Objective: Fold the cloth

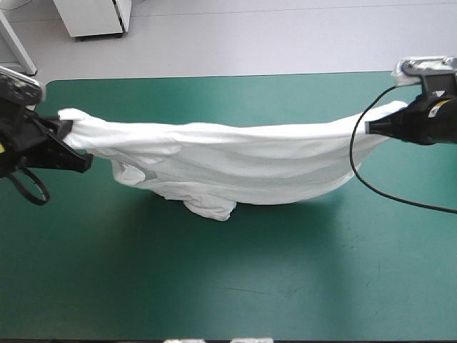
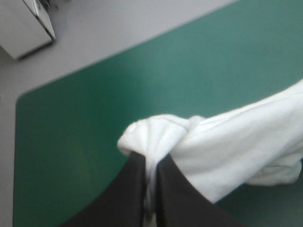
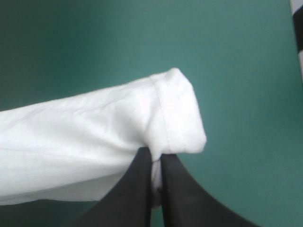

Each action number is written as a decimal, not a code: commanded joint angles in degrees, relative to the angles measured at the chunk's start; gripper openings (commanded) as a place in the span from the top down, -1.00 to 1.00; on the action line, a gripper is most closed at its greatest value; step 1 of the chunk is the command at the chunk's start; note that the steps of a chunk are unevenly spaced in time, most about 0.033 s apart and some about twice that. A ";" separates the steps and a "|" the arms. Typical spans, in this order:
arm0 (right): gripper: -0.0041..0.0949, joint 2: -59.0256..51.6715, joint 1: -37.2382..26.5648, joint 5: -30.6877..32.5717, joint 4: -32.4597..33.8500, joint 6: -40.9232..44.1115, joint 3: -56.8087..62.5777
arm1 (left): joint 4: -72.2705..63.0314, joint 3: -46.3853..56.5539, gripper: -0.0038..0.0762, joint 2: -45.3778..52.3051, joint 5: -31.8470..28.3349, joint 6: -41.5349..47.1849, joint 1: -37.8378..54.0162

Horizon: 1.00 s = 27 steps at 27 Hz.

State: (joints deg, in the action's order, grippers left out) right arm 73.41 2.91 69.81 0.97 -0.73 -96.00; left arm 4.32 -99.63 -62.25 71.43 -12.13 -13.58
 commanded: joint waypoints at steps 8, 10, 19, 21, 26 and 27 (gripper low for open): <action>0.94 -6.44 -0.44 -4.69 -2.22 0.06 -21.13 | -0.88 -23.28 0.93 -0.43 -5.94 -1.56 -2.48; 0.94 -7.26 -0.44 -4.96 -3.11 -0.52 -21.44 | -2.08 -24.05 0.93 -0.19 -5.94 -2.17 -2.96; 0.94 -13.34 3.54 -2.39 -6.59 -0.86 -21.44 | -11.32 -31.43 0.93 -0.06 -6.64 -5.46 -5.79; 0.94 -14.35 6.51 -0.86 -6.64 -0.31 -21.44 | -12.46 -32.32 0.93 0.06 -6.47 -5.46 -5.79; 0.94 -15.67 9.79 1.70 -6.64 2.00 -21.33 | -12.96 -32.42 0.93 0.62 -3.14 -4.64 -5.79; 0.94 -15.67 9.79 1.70 -7.03 2.34 -21.33 | -12.29 -32.29 0.93 0.62 -2.49 -4.02 -5.79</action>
State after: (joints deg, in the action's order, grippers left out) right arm 57.89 12.17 71.55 -5.92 0.48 -116.28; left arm -7.91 -131.39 -61.49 71.49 -17.52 -18.89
